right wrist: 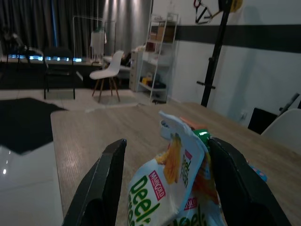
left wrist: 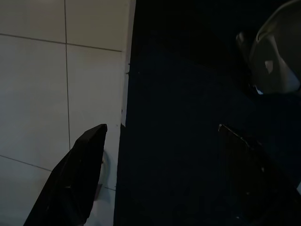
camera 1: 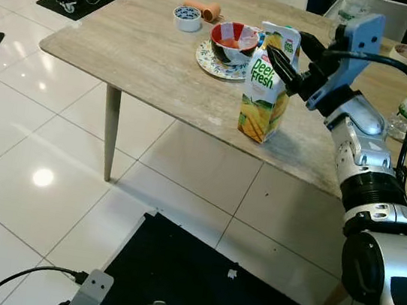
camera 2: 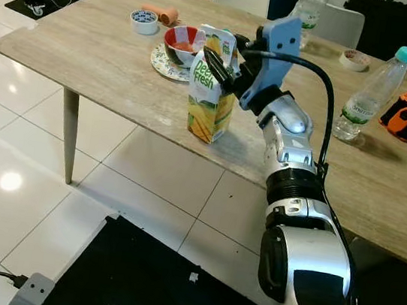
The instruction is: Restocking fridge
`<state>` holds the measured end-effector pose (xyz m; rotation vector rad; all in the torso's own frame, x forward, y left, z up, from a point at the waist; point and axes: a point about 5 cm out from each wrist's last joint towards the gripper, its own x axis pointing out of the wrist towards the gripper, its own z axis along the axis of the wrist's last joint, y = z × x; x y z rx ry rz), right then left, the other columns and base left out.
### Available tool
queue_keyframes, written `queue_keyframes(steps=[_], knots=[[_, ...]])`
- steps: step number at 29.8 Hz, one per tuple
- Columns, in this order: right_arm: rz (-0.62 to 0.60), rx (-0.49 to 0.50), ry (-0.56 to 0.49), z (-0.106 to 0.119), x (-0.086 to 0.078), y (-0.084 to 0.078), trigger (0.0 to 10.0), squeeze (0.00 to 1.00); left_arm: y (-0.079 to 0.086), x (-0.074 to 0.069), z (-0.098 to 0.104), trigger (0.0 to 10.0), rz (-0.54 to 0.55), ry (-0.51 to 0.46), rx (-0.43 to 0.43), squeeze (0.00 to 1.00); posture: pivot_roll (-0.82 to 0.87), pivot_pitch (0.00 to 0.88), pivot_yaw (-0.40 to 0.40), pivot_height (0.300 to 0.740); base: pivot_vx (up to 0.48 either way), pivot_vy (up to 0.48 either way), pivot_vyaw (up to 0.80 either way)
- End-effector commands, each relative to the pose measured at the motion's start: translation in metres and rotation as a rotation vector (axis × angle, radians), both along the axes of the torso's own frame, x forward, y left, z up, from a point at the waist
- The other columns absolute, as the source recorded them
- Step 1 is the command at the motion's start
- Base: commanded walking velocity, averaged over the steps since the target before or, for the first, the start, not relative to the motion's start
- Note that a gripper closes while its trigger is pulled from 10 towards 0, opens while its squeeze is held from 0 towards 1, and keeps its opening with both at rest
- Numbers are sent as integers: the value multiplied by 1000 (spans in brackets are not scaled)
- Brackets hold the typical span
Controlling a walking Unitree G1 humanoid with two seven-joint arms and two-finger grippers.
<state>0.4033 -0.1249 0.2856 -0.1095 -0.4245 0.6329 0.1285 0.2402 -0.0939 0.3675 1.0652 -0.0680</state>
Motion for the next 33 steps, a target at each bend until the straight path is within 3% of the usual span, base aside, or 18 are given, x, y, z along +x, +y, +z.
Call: queue_keyframes(steps=[1, 8, 24, 33], knots=[[-2, -9, 3, 0, 1, 4, 10000, 0, -3, -10, -4, 10000, -8, 30, -10, 0, 60, 147, -19, 740, 0, 0, 0], [-50, -38, 9, 7, 6, 9, 10000, 0, -4, -13, -5, 10000, -15, 34, -10, 0, 70, 155, -25, 740, 0, 0, 0], [-185, -45, 15, 15, 12, 0, 10000, 0, -9, -10, -5, 10000, -37, 31, -18, 0, 64, 157, -28, 740, 0, 0, 0], [-230, -99, 61, 7, 16, 1, 10000, 0, -12, -11, -6, 10000, -49, 33, -21, 0, 63, 161, -28, 740, 0, 0, 0]])
